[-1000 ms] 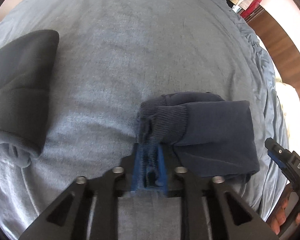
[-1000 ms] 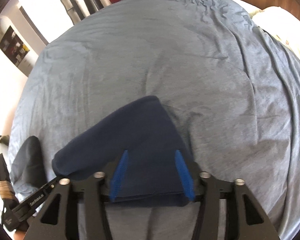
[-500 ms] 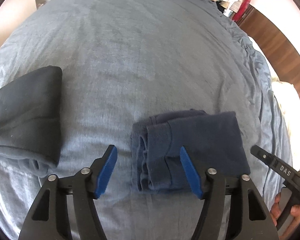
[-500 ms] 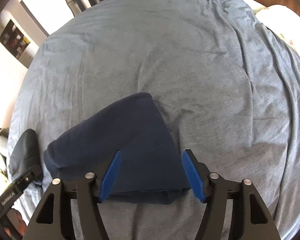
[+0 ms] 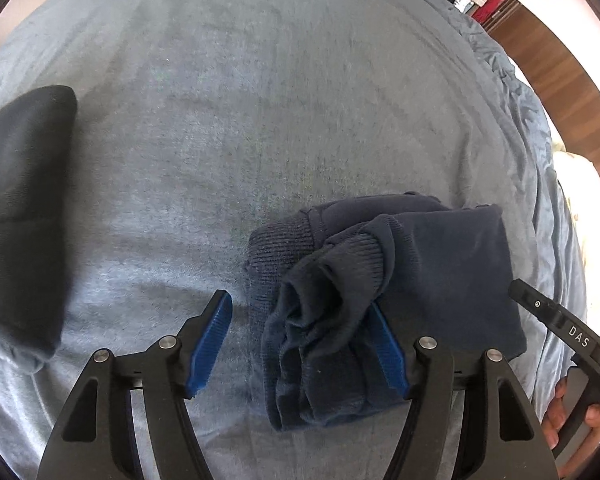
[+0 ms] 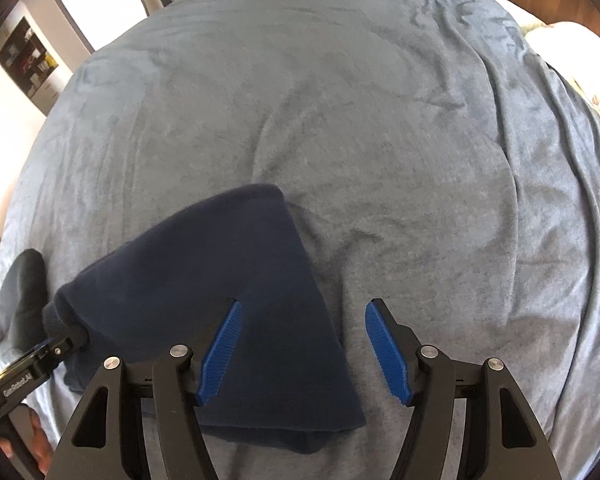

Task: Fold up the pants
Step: 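Grasp the folded cuff end with the left gripper while the right gripper grasps the fold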

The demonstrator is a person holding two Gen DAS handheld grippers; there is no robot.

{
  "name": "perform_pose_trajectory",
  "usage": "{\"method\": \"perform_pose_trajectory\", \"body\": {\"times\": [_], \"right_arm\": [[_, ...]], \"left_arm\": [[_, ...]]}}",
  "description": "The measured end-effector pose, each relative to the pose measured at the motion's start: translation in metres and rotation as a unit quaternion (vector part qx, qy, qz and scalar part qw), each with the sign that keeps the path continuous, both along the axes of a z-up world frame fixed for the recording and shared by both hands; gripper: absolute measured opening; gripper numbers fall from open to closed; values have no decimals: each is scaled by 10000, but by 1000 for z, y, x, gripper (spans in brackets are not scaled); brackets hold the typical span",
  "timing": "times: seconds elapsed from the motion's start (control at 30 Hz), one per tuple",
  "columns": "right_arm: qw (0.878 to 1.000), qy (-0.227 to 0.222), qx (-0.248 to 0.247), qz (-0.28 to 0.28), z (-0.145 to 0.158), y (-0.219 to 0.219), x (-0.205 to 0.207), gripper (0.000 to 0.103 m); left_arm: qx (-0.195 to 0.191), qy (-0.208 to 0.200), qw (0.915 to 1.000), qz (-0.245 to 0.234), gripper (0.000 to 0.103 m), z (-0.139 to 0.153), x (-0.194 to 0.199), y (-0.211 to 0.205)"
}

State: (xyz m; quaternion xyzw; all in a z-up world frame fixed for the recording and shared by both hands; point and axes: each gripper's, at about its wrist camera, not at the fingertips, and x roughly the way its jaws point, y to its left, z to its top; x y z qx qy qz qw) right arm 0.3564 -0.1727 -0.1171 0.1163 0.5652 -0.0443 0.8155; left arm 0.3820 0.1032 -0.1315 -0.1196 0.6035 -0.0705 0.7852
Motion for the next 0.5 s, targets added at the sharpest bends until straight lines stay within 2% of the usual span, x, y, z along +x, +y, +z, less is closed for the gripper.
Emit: {"method": "perform_pose_trajectory", "body": {"times": [0.2,0.5], "right_arm": [[9999,148,-6,-26,-15,-5,5,65],[9990,306,-20,317,-34,13,16,64]], "left_arm": [[-1,-16,9999,-138,74,-10,6,4],[-931,317,9950,154,74,-39,13,23]]}}
